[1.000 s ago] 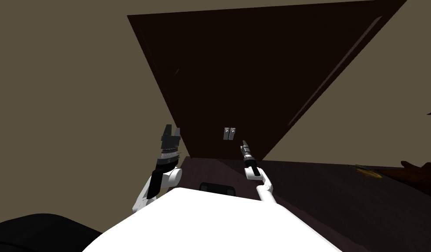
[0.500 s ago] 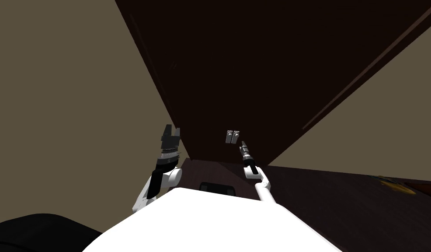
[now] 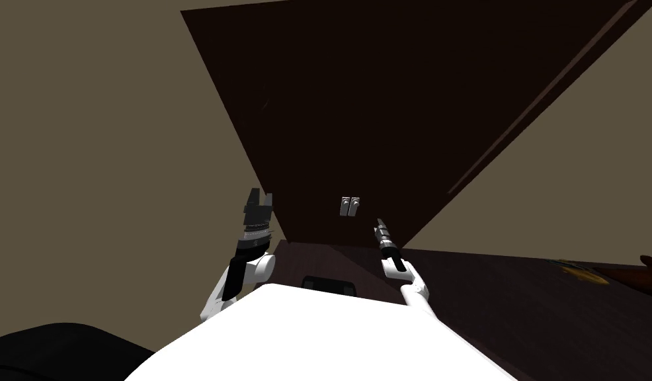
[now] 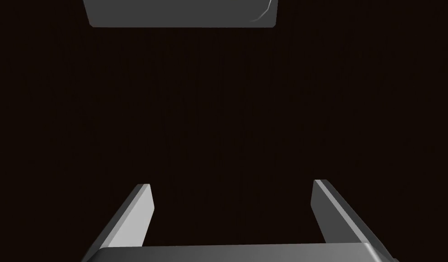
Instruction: Pull the door open
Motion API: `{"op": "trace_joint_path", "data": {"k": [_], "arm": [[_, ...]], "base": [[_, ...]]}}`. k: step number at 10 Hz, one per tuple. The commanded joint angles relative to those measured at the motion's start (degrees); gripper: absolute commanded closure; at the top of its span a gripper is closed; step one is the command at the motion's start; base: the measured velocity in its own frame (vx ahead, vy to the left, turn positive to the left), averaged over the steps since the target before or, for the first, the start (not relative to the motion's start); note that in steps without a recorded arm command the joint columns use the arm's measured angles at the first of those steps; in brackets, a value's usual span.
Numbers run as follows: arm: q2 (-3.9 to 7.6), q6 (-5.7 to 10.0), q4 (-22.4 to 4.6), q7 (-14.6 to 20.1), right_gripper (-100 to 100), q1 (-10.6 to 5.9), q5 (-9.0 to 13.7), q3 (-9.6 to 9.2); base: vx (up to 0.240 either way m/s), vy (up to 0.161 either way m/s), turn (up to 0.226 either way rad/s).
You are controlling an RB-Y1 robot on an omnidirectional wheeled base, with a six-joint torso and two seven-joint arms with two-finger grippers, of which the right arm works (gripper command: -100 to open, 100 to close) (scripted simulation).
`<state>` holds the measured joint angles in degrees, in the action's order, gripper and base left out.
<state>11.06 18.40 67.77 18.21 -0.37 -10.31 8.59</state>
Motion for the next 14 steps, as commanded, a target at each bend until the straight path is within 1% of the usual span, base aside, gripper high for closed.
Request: {"op": "trace_joint_path", "data": {"k": [1, 3, 5, 6, 8, 10, 11, 12, 14], "arm": [[1.77, 0.01, -0.6, 0.6, -100, 1.07, 0.7, 1.65], [4.06, 0.61, -2.0, 1.5, -100, 1.43, 1.6, 3.39], [4.79, 1.11, -2.6, 2.0, -100, 1.05, 2.0, 3.63], [4.83, 1.29, -2.7, 2.1, -100, 0.78, 2.1, 3.49], [4.39, 1.79, -2.6, 2.4, -100, -0.29, 2.2, 2.53], [3.23, 2.31, -2.2, 2.6, -100, -1.80, 2.0, 0.80], [3.55, 1.57, -1.8, 2.6, -100, -1.41, 2.0, 1.28], [3.55, 1.57, -1.8, 2.6, 100, -1.41, 2.0, 1.28], [3.55, 1.57, -1.8, 2.6, 100, -1.41, 2.0, 1.28]], "base": [[0.027, 0.002, 0.001], [0.108, 0.004, 0.059], [0.175, -0.011, 0.100], [0.186, 0.013, 0.107], [0.228, 0.036, 0.171], [0.212, 0.107, 0.204], [0.082, 0.070, 0.034], [-0.006, -0.010, -0.033], [-0.026, -0.027, 0.001]]}}
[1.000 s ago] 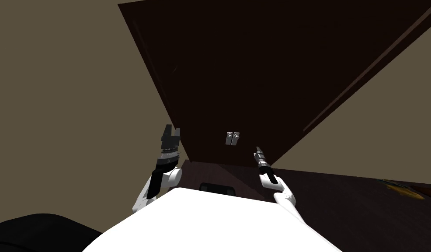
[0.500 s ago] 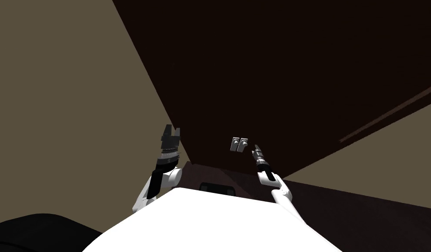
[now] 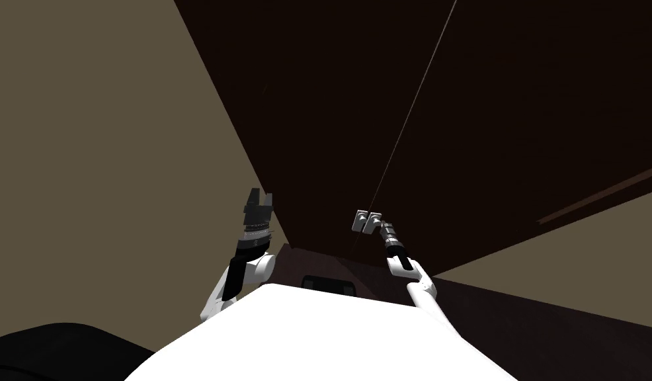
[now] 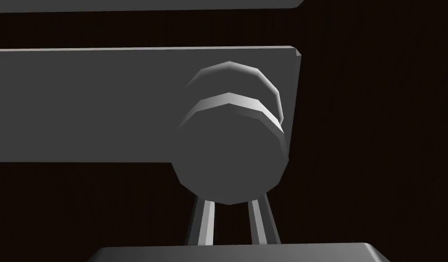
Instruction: Pull the door open
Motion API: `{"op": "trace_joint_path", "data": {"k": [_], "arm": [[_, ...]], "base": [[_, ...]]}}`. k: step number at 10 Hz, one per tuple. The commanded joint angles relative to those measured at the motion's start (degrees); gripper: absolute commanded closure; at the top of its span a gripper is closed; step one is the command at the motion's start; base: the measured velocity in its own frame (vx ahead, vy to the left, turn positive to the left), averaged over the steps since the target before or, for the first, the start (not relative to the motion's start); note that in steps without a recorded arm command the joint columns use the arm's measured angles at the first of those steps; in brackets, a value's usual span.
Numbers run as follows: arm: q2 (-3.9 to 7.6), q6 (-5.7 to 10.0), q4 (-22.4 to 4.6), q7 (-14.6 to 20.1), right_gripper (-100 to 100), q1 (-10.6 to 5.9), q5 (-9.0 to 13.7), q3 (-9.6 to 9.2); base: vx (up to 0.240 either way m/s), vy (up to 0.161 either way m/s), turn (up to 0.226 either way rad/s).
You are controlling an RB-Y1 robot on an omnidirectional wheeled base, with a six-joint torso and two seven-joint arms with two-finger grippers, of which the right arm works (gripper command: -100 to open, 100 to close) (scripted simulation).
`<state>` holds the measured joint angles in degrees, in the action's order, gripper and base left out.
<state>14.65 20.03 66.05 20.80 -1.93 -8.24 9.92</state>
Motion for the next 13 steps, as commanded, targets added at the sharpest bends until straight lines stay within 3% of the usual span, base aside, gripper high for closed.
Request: {"op": "trace_joint_path", "data": {"k": [1, 3, 4, 7, 9, 11, 13], "arm": [[-0.05, -0.05, -0.1, 0.0, 100, 0.15, 0.0, -0.05], [-0.05, -0.05, -0.1, 0.0, 100, 0.15, 0.0, -0.05], [0.94, -0.30, -0.4, 0.1, -100, 1.26, 0.2, 1.08], [1.38, -0.37, -0.1, 0.5, -100, 2.04, 0.2, 1.23], [1.14, -0.25, 0.5, 0.9, -100, 2.23, 0.0, 0.35], [0.18, 0.10, 1.8, 1.5, -100, 1.74, -0.4, -1.73], [1.29, -0.56, 1.4, 1.2, -100, 3.18, 0.0, 0.40]], "base": [[-0.023, -0.015, -0.005], [-0.007, -0.003, -0.001], [-0.136, -0.048, -0.163], [-0.199, -0.056, -0.068], [-0.181, 0.043, 0.025], [-0.183, 0.089, 0.103], [-0.050, 0.018, -0.068]]}}
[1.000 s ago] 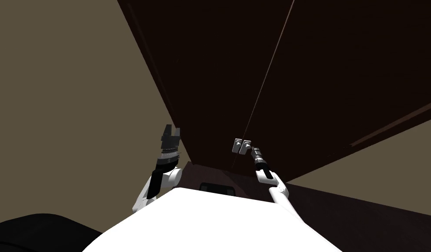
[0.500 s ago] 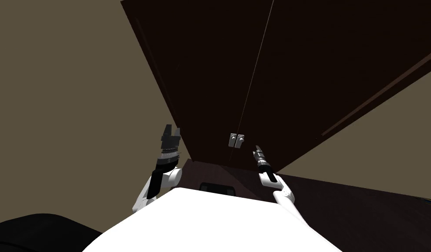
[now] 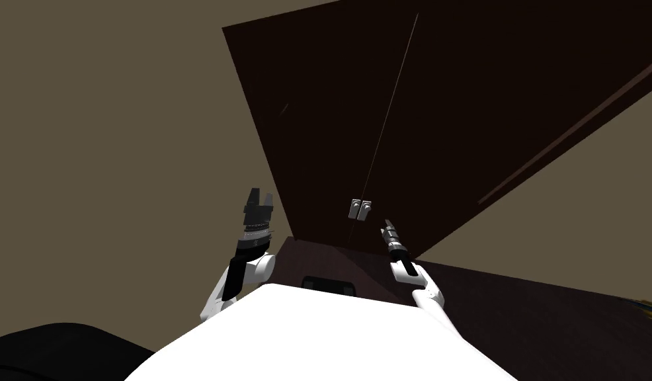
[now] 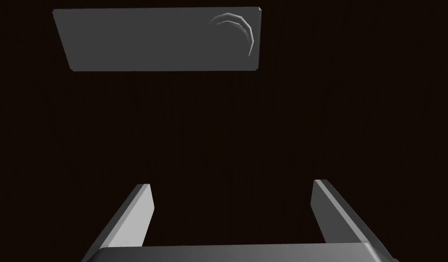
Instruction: Pull the door open
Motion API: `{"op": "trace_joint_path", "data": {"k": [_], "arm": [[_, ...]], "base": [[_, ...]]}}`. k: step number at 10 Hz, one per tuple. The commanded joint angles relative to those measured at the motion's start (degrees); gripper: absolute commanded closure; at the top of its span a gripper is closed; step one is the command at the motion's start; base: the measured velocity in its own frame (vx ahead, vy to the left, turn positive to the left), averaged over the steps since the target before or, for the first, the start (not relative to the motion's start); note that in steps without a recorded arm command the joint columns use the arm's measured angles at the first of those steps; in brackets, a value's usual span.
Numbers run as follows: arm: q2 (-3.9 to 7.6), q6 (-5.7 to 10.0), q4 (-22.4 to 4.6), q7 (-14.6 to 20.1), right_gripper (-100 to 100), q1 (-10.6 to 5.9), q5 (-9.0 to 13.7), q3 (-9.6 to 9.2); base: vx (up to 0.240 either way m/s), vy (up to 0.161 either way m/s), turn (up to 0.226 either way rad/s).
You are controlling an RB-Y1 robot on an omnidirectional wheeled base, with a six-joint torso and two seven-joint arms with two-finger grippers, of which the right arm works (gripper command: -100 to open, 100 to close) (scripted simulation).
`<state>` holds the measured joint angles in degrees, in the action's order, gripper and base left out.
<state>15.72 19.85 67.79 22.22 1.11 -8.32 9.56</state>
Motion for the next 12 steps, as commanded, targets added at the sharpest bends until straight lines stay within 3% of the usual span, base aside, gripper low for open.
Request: {"op": "trace_joint_path", "data": {"k": [1, 3, 5, 7, 11, 12], "arm": [[0.74, -0.61, -0.7, -0.4, -100, 0.52, 0.2, 1.72], [1.68, -1.10, -1.6, -0.7, -100, 1.10, 0.5, 3.62], [1.71, -1.30, -2.0, -1.0, -100, 0.74, 0.6, 4.21], [1.22, -1.24, -1.9, -1.2, -100, 0.07, 0.5, 3.77], [-1.03, -0.70, -1.0, -1.3, -100, -2.51, 0.1, 0.98], [-0.68, -0.66, -1.1, -1.3, -100, -1.88, 0.2, 1.47]], "base": [[-0.024, -0.057, -0.199], [0.023, -0.064, -0.136], [0.162, -0.034, -0.024], [0.180, 0.018, 0.077], [0.226, 0.088, 0.148], [0.101, 0.066, 0.027]]}}
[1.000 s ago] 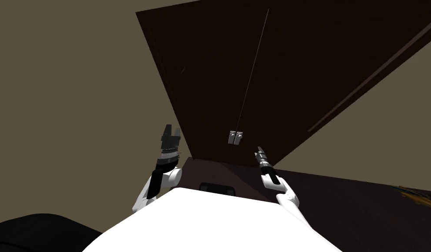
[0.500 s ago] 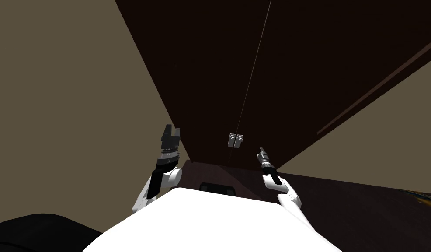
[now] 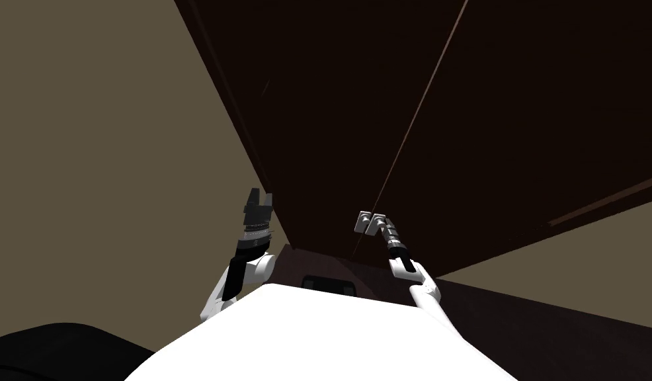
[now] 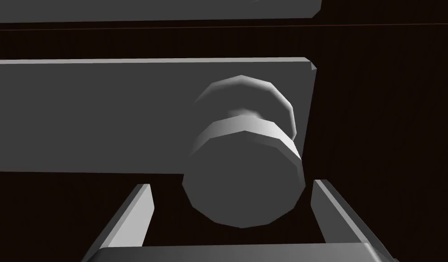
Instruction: Pull the door open
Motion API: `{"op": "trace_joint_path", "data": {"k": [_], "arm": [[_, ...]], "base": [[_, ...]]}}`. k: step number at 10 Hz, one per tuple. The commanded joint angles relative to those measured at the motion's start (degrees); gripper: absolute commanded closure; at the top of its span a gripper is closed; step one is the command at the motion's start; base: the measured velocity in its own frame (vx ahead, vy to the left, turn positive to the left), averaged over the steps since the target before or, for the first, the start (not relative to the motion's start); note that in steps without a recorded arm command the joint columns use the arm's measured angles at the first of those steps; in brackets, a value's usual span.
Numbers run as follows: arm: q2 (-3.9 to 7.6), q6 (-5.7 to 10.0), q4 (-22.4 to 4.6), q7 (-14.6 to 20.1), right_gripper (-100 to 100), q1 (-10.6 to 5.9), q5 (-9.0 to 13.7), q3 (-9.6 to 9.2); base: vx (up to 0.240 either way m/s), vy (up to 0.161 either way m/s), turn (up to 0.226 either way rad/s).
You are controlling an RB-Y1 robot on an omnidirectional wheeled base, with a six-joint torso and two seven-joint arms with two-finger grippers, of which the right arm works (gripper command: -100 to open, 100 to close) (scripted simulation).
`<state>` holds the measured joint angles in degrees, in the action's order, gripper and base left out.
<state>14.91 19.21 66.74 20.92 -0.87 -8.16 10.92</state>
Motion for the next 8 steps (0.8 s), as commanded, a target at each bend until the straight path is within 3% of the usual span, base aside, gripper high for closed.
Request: {"op": "trace_joint_path", "data": {"k": [1, 6, 7, 8], "arm": [[0.12, -0.02, -0.1, 0.0, 100, 0.10, 0.0, 0.11], [0.12, -0.02, -0.1, 0.0, 100, 0.10, 0.0, 0.11], [1.05, -0.17, -0.3, 0.3, -100, 1.15, 0.2, 1.06], [1.19, -0.16, -0.2, 0.3, -100, 1.34, 0.2, 1.13]], "base": [[-0.011, -0.009, -0.026], [-0.022, -0.014, -0.001], [-0.153, -0.102, -0.159], [-0.201, -0.119, -0.122]]}}
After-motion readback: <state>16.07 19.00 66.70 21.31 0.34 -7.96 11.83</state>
